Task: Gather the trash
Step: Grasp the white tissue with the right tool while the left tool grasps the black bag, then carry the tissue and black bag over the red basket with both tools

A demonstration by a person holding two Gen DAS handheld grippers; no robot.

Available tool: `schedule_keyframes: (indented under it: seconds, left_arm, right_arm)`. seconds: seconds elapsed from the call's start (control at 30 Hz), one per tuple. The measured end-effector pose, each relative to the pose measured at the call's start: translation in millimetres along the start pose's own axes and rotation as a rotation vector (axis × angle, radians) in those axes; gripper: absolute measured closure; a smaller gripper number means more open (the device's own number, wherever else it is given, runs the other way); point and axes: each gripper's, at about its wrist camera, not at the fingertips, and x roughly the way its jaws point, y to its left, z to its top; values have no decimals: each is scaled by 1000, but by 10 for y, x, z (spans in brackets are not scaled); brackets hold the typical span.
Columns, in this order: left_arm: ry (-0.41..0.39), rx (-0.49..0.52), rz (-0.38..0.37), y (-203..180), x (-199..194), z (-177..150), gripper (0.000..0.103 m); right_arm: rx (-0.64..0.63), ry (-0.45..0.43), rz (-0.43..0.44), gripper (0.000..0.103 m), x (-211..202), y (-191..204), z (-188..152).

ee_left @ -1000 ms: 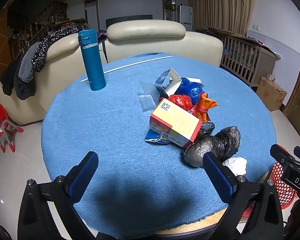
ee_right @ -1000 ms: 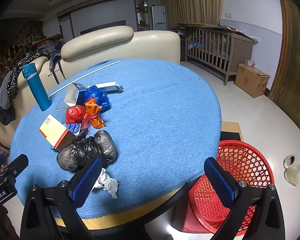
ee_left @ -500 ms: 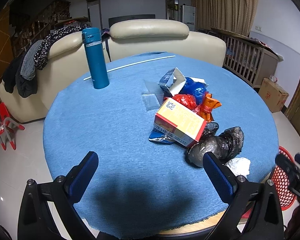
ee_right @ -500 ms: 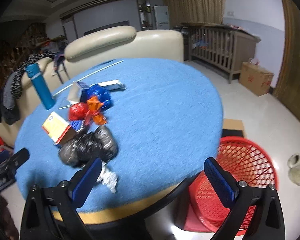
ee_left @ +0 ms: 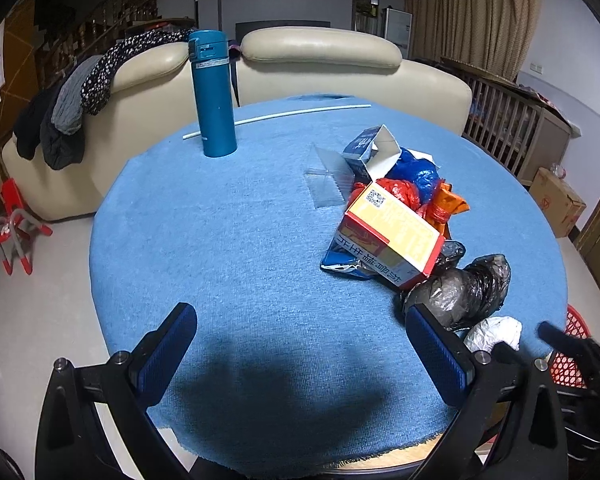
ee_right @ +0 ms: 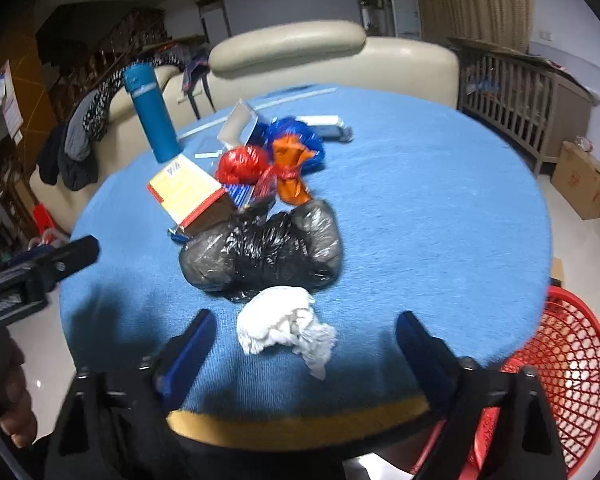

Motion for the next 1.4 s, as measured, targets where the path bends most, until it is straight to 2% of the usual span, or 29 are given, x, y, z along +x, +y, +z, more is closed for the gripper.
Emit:
schedule_keyframes:
  seconds: [0.13,0.17,0.23,0.4,0.6,0.83,1.0,1.07,1.1,1.13,1.17,1.2,1.23,1.4]
  left_arm:
    - [4,13,-16,-53,20,-11,0]
    - [5,19,-21,-80,26,-13,0]
    - [6,36,-32,-148,41,-3,0]
    - [9,83,-62,-338,95,34,0]
    - [31,80,-59,-377,184,26,0]
    - [77,169,-117,-740,356,7,0]
    - [134,197,-149,-998,577,44,0]
    - [156,226,-173,-1117,658,34,9]
    - [169,242,-184,-1158,688,25,33]
    - [198,250,-215,-1192,732,12,49]
    - [210,244,-230,-1202,752,1,51]
    - [205,245,-237,-1207,745,-15,65]
    - [208,254,-243,-1211,744,-28,75]
    - [197,210,-296,-1090,619,-38,80]
  right_arm:
    - [-16,26,11,38,149,36,-4]
    - [-16,19,29,52,144,36,3]
    - [-38,14,26,63,115,77,16]
    - [-16,16,60,64,96,7,-4]
    - [50,-21,98,66,44,-164,-13]
    - [175,-103,88,66,-268,-563,4]
    - [223,-127,80,66,-417,-747,5]
    - [233,-126,81,66,-428,-796,-6]
    - [238,-124,80,66,-423,-817,-8]
    - [242,-122,80,66,-416,-833,-13]
    - [245,-120,80,66,-419,-843,-23]
    - [248,-118,79,66,-416,-849,-34]
    - [249,-115,77,66,-407,-851,-37]
    - [247,-109,70,66,-381,-835,-60]
